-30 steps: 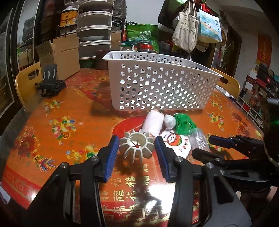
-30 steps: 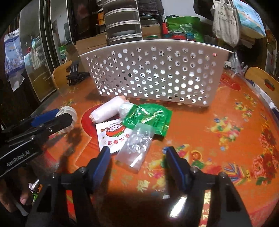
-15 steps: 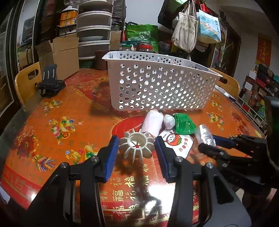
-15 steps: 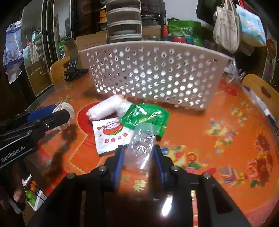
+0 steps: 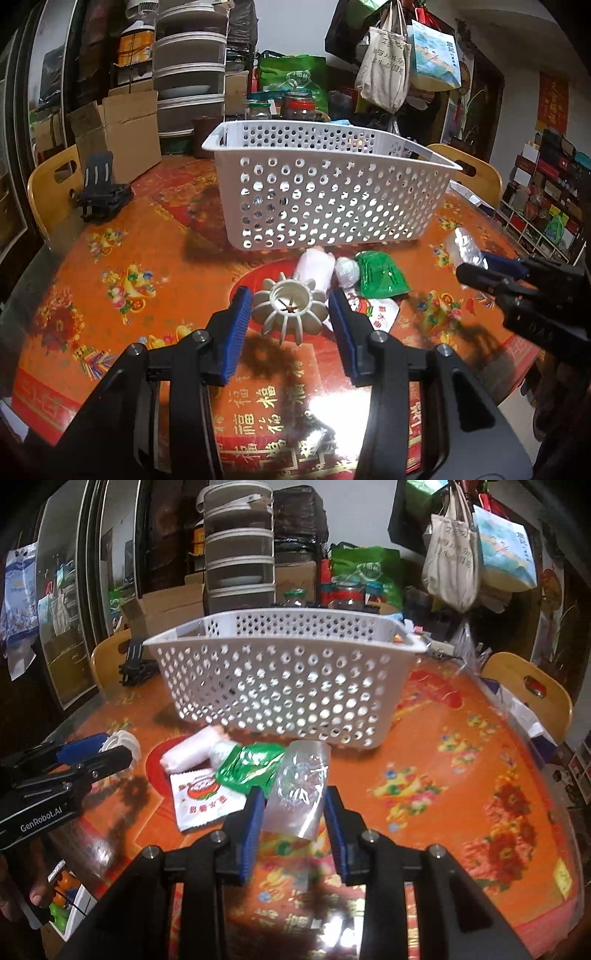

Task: Organize soft objects
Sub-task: 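Grasp the clear plastic bag with the right gripper while the left gripper lifts its piece toward the basket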

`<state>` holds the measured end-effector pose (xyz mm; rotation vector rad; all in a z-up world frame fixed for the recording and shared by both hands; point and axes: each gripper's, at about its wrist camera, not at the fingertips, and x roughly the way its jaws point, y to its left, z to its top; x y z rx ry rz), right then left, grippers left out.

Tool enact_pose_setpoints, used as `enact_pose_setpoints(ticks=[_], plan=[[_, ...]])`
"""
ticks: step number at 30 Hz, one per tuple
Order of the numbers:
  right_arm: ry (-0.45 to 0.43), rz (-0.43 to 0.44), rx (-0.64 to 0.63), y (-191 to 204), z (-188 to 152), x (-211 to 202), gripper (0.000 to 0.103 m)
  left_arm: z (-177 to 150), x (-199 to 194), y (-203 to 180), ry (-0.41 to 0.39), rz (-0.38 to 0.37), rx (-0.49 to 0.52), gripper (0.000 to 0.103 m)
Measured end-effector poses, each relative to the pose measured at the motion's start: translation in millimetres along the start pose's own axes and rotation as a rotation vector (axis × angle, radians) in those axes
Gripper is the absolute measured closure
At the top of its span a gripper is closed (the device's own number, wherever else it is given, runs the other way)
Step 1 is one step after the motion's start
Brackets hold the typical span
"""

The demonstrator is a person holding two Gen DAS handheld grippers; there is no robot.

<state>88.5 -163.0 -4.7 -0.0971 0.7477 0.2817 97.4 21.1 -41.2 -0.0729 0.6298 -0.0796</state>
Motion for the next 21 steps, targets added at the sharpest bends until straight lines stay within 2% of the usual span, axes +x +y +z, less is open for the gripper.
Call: enact_pose_setpoints(ticks=[9,21], plan=[[-0.075,-0.037,-0.018,-13,34,-24,0.071,36,-10,5,-0.027,-0.011,-0.003,0.062],[-0.152,-0.067,-0.040,-21,94,-41,0.072,117,-29,0,-0.083,-0.037,0.021,0.062]])
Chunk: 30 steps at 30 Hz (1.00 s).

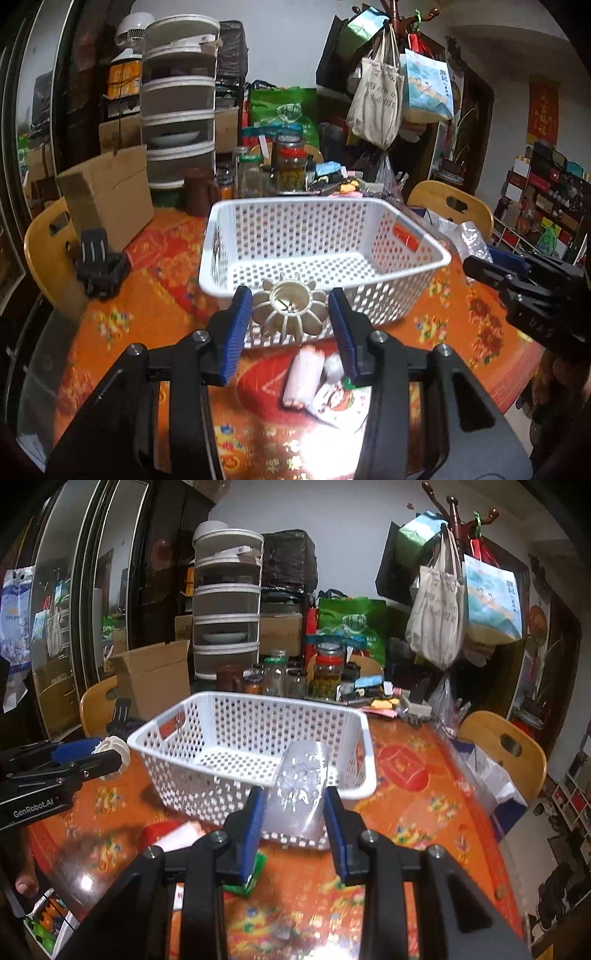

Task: Organize soft objects
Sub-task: 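Lower both held items into the basket and open both grippers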

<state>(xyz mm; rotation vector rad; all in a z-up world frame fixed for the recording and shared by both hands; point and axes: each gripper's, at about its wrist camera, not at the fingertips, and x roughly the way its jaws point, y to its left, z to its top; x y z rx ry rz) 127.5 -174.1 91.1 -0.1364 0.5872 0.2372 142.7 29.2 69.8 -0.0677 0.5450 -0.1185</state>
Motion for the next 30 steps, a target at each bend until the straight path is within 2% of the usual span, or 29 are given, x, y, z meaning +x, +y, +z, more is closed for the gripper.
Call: enact_pose_setpoints(ticks=[5,12,15,18,24,30], plan=[[-0.010,-0.005,-0.010,-2,23,6,0.072,33,3,-5,0.006,-0.019,-0.001,0.062],[0.026,-0.004,-0.008,-3,49,35,0.072,73,35,-7,0.071,-0.027,-0.013,0.062],[0.061,-0.006,-0.007,-5,60,55,0.072,88,56,-5,0.105,-0.018,-0.023,0.062],[0.111,0.002,0.000,-7,65,77,0.072,98,90,-2,0.183,0.002,-0.034,0.062],[0.258,0.000,-0.015,-7,73,134,0.072,95,156,7,0.332,0.028,-0.062,0.062],[0.395,-0.003,-0.040,-4,66,181,0.072,76,206,11,0.445,0.049,-0.079,0.062]])
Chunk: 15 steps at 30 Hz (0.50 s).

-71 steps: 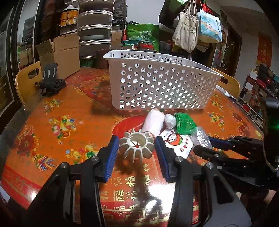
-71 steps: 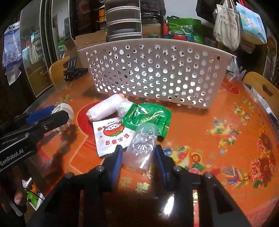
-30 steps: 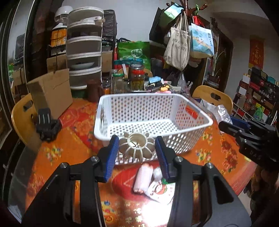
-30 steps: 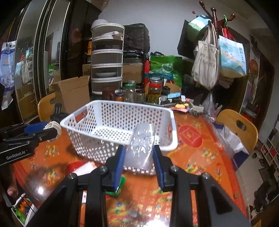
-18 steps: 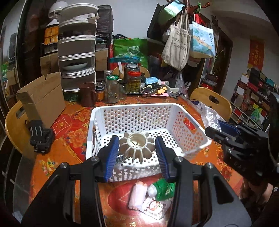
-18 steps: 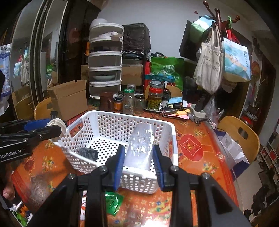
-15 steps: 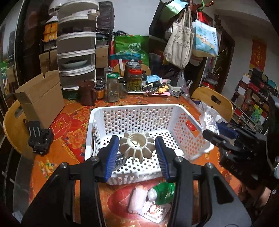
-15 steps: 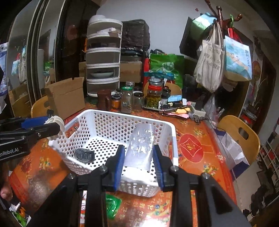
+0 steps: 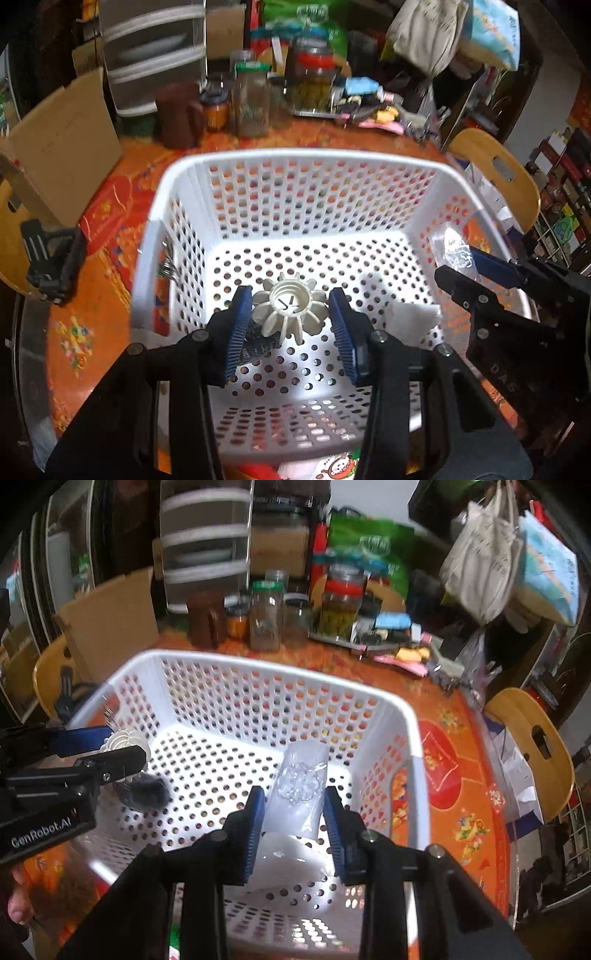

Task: Organize soft objects
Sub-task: 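Lower both held items into the basket and open both grippers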

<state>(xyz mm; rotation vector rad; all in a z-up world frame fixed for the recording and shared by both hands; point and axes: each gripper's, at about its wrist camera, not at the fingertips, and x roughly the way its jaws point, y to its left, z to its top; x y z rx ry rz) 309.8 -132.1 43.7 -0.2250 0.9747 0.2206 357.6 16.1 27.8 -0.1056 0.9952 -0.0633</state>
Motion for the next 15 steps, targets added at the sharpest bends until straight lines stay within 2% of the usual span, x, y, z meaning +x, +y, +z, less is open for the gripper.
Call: enact_pose_setpoints(ticks=[4,9,11,13,15], plan=[[0.057,-0.013,-0.005,-2,-1,21,0.072,-4,16,-2,0.020,0.006,0.011,0.062],[0.068,-0.012,0.005,-9,-5,30,0.072,-7,20,-2,-0.005,0.008,0.012,0.061],[0.071,-0.002,0.015,-12,-7,32,0.072,-9,19,-3,-0.021,0.017,0.016,0.059],[0.061,0.004,0.015,-12,-8,31,0.071,-11,15,-3,-0.034,0.019,0.021,0.049],[0.057,0.015,0.021,-13,-7,30,0.071,-12,12,-4,-0.044,0.008,0.025,0.045]])
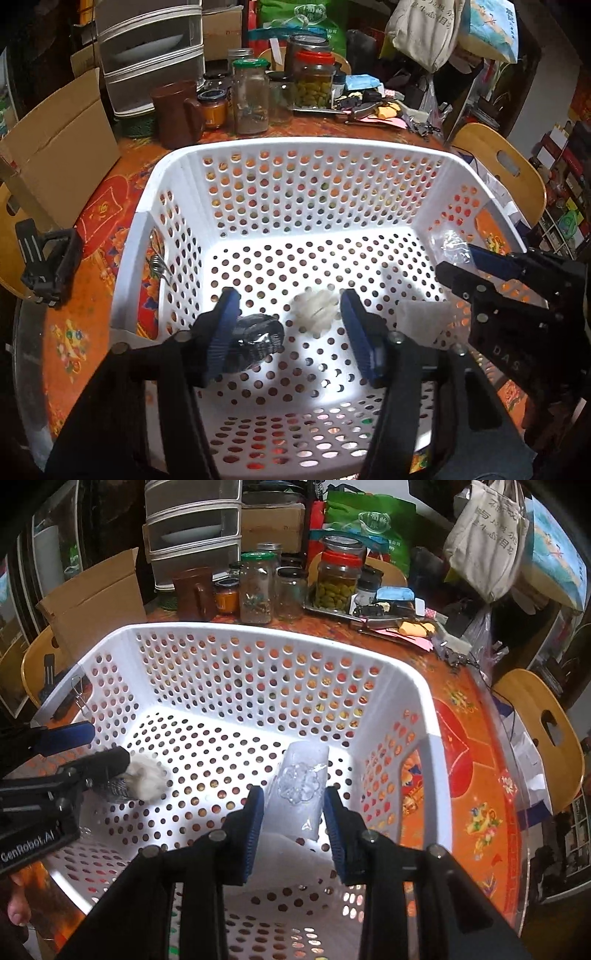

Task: Organize soft objects
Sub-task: 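Lower both held items into the basket and open both grippers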

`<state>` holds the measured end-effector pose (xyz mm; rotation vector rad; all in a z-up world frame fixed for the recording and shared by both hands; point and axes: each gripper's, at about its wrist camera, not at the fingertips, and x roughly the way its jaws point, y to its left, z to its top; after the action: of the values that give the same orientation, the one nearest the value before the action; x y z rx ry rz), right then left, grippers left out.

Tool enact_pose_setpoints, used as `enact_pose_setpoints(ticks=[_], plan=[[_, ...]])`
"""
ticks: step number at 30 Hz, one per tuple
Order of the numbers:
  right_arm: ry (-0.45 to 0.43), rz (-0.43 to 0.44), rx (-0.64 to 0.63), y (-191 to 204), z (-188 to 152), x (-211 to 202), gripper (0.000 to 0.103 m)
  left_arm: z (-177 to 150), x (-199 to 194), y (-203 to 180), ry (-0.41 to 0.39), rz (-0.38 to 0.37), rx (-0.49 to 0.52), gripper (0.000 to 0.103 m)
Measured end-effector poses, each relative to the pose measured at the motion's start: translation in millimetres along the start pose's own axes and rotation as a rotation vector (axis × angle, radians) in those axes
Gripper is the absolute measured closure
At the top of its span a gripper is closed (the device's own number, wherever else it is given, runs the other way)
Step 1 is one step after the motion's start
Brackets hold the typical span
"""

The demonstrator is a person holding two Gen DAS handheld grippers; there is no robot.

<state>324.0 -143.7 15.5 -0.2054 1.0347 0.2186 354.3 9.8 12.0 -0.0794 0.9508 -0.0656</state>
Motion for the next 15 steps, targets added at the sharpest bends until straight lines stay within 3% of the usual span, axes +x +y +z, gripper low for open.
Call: enact_pose_setpoints(ticks=[4,6,7,8,12,15], plan=[[-0.012,0.011,0.002,0,-1,-3,0.068,-2,-9,-4,-0.039,0.000,0.015,0.025],[-0.023,0.014,0.003,1,-1,-6,0.056,-4,-16,-4,-0.061,-0.014,0.016,0.019],[-0.038,0.010,0.006,1,-2,-10,0.041,-6,-21,-5,-0.076,-0.021,0.020,0.014],[-0.052,0.011,0.008,0,-3,-14,0.034,-8,-26,-5,-0.094,-0.014,0.024,0.012],[-0.096,0.033,0.028,-7,-8,-33,0.028,-20,-56,-9,-0.176,0.014,0.044,0.000],[-0.125,0.045,0.021,-10,-17,-48,0.014,-33,-80,-11,-0.224,0.034,0.044,0.000]])
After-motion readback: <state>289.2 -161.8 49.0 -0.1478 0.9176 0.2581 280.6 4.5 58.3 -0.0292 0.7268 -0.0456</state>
